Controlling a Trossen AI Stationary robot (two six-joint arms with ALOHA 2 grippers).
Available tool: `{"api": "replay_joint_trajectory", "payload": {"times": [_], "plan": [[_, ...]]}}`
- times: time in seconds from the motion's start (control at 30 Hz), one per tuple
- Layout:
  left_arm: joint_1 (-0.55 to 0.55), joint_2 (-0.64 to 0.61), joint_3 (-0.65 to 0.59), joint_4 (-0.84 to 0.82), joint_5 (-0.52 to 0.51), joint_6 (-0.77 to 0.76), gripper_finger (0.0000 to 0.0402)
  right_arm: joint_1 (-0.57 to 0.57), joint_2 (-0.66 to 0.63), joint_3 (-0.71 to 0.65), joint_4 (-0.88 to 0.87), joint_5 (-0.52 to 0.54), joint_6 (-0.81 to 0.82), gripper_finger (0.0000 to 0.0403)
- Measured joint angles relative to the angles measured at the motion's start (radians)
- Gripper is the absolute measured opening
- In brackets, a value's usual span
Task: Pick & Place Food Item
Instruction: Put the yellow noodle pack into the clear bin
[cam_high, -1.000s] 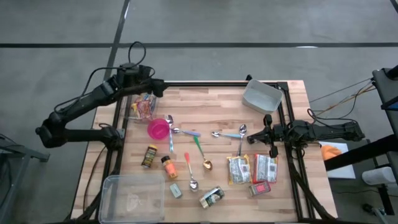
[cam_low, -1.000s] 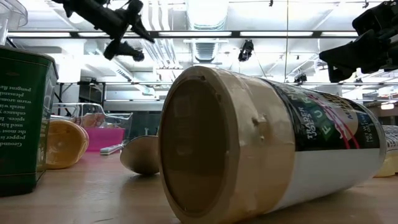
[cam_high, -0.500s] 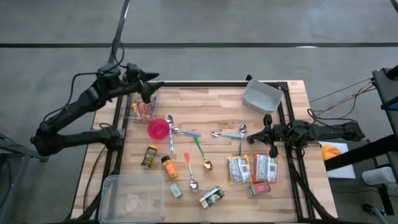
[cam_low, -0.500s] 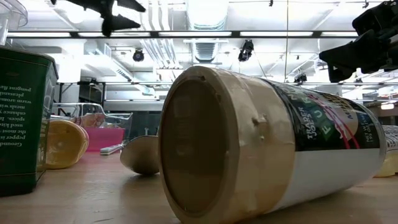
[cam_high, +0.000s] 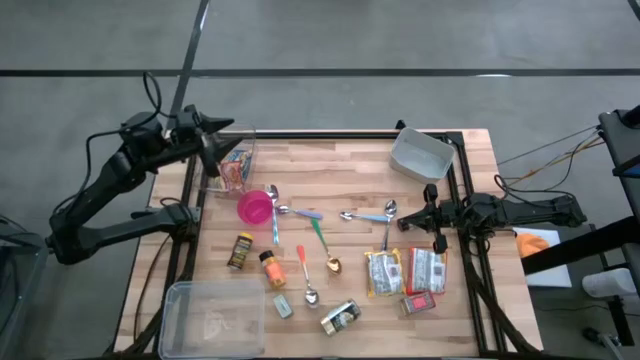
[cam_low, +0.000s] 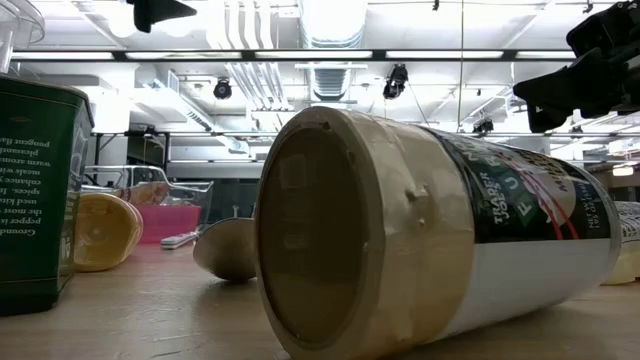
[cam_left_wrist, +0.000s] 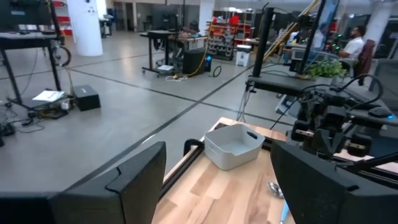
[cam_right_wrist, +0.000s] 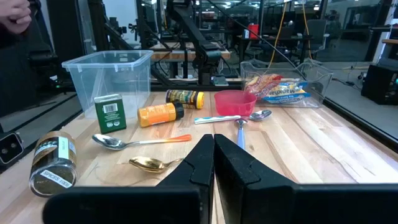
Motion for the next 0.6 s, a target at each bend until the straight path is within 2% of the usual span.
{"api": "replay_joint_trajectory", "payload": {"times": [0.5, 0.6], "plan": [[0.0, 0.003, 0.0, -0.003, -0.021, -0.002, 0.0293, 0.0, 0.0, 0.0, 0.0, 0.0, 0.0, 0.001], [0.0, 0.024, 0.0, 0.02, -0.021, -0.064, 0.0293, 0.0, 0.0, 0.0, 0.0, 0.0, 0.0, 0.001]]}}
